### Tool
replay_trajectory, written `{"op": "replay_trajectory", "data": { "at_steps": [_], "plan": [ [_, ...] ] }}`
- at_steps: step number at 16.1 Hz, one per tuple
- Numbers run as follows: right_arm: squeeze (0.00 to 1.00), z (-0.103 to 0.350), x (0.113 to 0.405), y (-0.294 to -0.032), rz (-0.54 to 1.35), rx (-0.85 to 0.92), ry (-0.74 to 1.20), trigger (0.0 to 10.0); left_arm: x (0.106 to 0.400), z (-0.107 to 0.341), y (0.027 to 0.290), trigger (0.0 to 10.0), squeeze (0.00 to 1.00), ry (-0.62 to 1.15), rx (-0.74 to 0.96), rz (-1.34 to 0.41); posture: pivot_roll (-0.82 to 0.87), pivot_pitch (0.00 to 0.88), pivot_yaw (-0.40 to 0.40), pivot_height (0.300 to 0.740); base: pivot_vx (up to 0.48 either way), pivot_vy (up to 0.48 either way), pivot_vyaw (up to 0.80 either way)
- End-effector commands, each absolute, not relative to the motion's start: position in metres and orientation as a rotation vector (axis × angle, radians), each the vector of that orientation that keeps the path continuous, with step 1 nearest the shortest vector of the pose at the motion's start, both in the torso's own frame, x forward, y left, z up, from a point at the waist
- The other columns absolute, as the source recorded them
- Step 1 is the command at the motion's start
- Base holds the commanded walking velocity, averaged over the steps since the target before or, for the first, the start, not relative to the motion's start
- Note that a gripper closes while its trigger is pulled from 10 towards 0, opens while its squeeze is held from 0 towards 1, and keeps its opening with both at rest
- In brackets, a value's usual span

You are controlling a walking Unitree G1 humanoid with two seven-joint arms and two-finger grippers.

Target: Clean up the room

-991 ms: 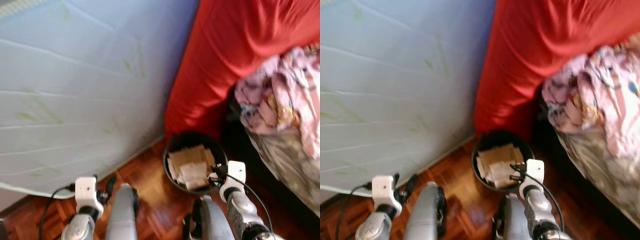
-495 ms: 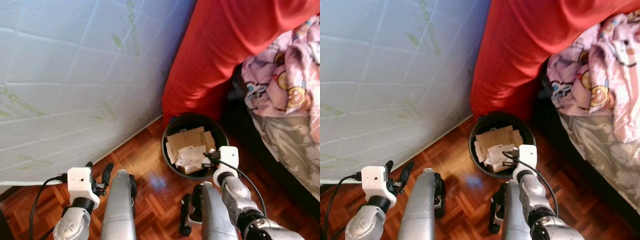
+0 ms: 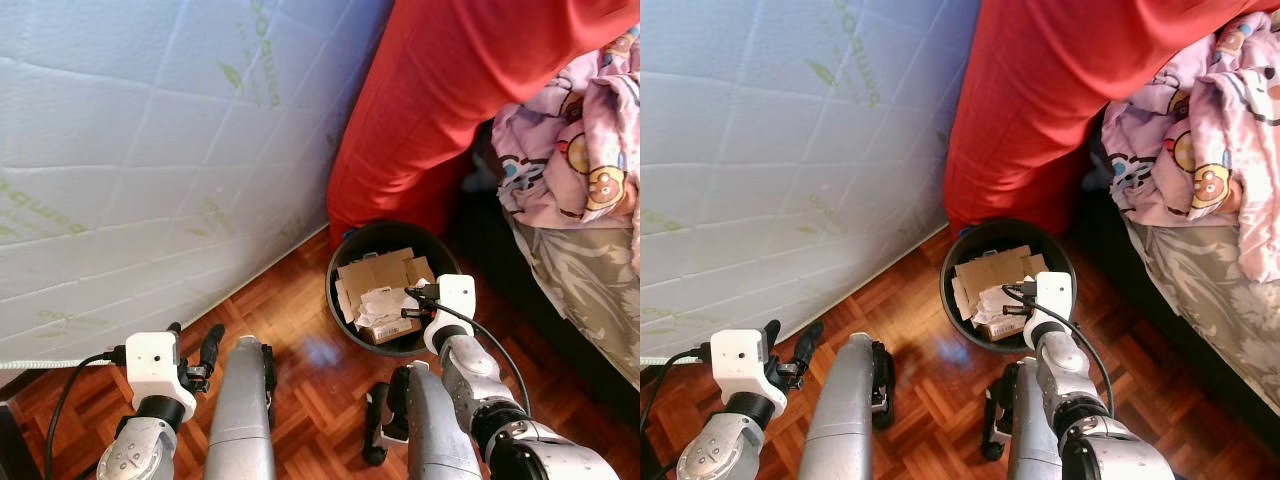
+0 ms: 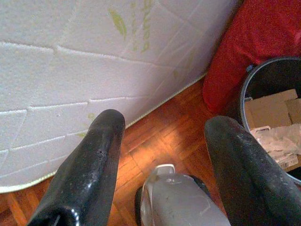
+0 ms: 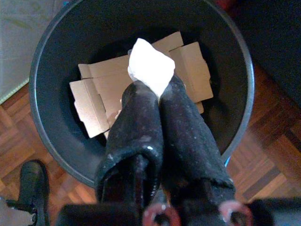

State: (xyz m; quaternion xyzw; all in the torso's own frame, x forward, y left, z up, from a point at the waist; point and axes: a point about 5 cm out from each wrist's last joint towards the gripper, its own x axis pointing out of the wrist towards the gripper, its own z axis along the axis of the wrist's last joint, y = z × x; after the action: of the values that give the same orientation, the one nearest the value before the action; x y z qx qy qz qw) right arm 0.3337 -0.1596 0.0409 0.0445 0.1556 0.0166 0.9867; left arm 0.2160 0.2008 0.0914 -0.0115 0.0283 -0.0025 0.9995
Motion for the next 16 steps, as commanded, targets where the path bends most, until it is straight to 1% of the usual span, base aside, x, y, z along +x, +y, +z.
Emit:
{"op": "replay_trajectory", "data": {
  "at_steps": [1, 2, 3, 16],
  "plan": [
    [0.86, 0.025, 0.322, -0.16, 0.032, 0.109, 0.371, 10.0, 0.206, 0.086, 0.201, 10.0, 0.0, 0.108, -0.026, 0.004, 0.31, 0.632, 0.006, 0.632, 0.0, 0.0, 0.0],
    [0.9, 0.024, 0.321, -0.16, 0.037, 0.115, 0.376, 10.0, 0.205, 0.087, 0.202, 10.0, 0.0, 0.112, -0.026, 0.005, 0.31, 0.635, 0.008, 0.632, 0.0, 0.0, 0.0],
    [1.0, 0.023, 0.32, -0.16, 0.04, 0.12, 0.378, 10.0, 0.204, 0.088, 0.202, 10.0, 0.0, 0.116, -0.025, 0.007, 0.31, 0.635, 0.008, 0.632, 0.0, 0.0, 0.0],
    [1.0, 0.011, 0.31, -0.156, 0.074, 0.071, 0.426, 10.0, 0.206, 0.09, 0.205, 10.0, 0.0, 0.128, -0.012, 0.009, 0.32, 0.623, 0.016, 0.632, 0.0, 0.0, 0.0]
  ]
}}
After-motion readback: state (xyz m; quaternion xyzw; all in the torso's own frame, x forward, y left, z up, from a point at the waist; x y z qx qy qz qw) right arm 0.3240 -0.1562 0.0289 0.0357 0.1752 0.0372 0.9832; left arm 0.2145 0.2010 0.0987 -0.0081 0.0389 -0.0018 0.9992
